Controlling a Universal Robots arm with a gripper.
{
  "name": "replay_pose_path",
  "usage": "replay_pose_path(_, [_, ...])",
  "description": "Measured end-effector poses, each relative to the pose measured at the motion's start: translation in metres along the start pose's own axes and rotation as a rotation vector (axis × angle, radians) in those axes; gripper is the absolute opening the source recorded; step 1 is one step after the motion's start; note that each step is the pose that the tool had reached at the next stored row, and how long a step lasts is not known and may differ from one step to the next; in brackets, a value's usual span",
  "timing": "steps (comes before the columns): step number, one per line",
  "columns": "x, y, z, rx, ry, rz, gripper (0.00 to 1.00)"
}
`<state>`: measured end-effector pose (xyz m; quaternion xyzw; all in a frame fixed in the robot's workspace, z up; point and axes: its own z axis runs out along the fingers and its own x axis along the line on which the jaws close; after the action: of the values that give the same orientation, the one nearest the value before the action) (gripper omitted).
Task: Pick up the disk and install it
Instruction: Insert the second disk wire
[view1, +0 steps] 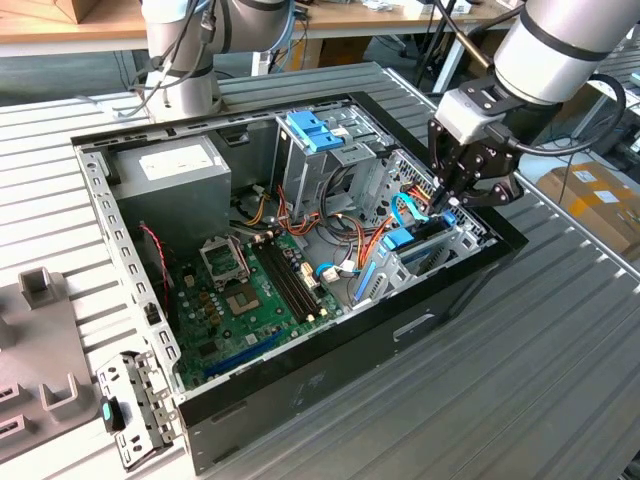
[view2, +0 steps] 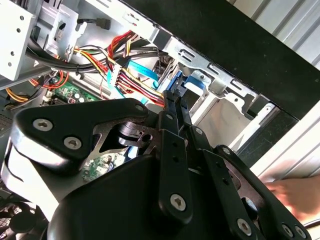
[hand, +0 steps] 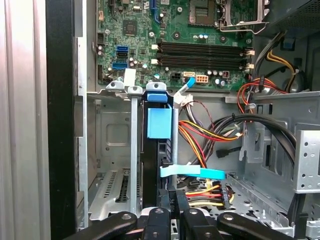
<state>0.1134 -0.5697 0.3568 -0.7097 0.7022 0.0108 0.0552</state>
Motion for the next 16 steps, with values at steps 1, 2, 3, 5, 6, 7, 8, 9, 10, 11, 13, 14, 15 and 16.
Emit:
replay_pose_path(1, [0.0001,0.0001,0.0008,0.0000,-0.0005,0.000,0.16])
replay_pose_path(2, [0.0004,0.0002,0.0018,0.0000,-0.0009,0.000,0.16])
replay_pose_path(3, [0.0005,0.0002,0.0024,0.0000,-0.0008,0.000,0.16])
replay_pose_path(5, [0.0007,0.0003,0.0032,0.0000,-0.0006,0.000,0.16])
replay_pose_path(6, [0.0007,0.0003,0.0032,0.0000,-0.0005,0.000,0.16])
replay_pose_path(7, [0.0007,0.0003,0.0034,0.0000,-0.0008,0.000,0.16])
replay_pose_path(8, [0.0007,0.0006,0.0034,0.0000,-0.0009,0.000,0.16])
replay_pose_path(9, [0.0007,0.0013,0.0035,0.0000,-0.0011,0.000,0.16])
replay_pose_path(10, [0.0008,0.0014,0.0034,0.0000,-0.0008,0.000,0.16])
replay_pose_path(11, [0.0008,0.0015,0.0035,0.0000,-0.0006,0.000,0.16])
replay_pose_path(13, [0.0017,0.0016,0.0042,0.0000,-0.0009,0.000,0.16])
replay_pose_path(14, [0.0025,0.0017,0.0043,0.0000,-0.0008,0.000,0.16])
replay_pose_path(15, [0.0029,0.0017,0.0045,0.0000,-0.0009,0.000,0.16])
replay_pose_path(16, [0.0029,0.0018,0.0045,0.0000,-0.0009,0.000,0.16])
